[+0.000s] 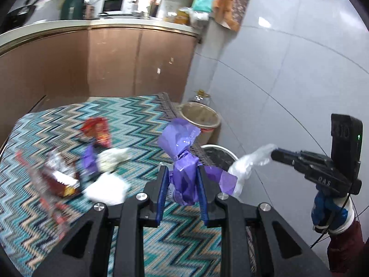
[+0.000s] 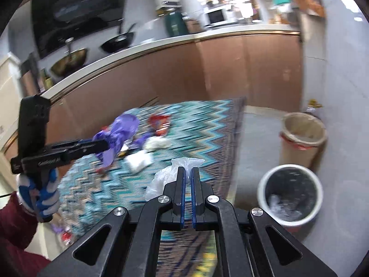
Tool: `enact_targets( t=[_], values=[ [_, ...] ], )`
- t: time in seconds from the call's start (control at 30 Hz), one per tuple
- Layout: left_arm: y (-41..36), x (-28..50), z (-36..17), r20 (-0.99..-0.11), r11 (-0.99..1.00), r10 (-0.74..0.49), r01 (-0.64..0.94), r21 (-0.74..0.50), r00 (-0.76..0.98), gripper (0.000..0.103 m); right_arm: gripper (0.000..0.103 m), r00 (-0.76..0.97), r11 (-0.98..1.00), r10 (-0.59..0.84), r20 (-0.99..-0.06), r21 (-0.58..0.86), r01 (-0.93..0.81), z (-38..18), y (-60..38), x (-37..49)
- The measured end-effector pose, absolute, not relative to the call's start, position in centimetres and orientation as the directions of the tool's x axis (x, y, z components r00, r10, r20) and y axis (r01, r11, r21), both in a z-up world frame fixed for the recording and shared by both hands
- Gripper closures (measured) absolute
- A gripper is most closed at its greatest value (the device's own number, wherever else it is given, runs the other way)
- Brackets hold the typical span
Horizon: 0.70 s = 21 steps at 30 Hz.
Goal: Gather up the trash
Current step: 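Carry both items to the white bin and open both tools to drop them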
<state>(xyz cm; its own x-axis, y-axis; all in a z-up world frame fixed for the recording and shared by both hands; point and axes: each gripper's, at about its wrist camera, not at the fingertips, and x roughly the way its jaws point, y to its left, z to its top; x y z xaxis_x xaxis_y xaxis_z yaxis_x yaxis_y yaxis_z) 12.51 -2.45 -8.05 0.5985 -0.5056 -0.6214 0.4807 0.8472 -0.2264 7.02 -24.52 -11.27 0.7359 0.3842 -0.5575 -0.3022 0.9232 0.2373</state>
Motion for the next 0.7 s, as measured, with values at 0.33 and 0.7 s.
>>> enact_targets(
  t=[0.33, 0.7],
  values=[
    [-16.4, 19.8, -9.5, -0.671, 0.750, -0.582, 0.622, -0.225, 0.459, 0.080, 0.099, 0.813, 0.987, 0.115, -0.571, 0.156, -0.030, -11.6, -33.8, 10.8],
    [-27.1, 27.1, -13.8, -0.735, 0.719, -0.566, 0.660, -0.218, 0.374, 0.078, 0.099, 0.791, 0.985, -0.037, -0.611, 0.113, 0.133, -14.2, -39.5, 16.5]
  ],
)
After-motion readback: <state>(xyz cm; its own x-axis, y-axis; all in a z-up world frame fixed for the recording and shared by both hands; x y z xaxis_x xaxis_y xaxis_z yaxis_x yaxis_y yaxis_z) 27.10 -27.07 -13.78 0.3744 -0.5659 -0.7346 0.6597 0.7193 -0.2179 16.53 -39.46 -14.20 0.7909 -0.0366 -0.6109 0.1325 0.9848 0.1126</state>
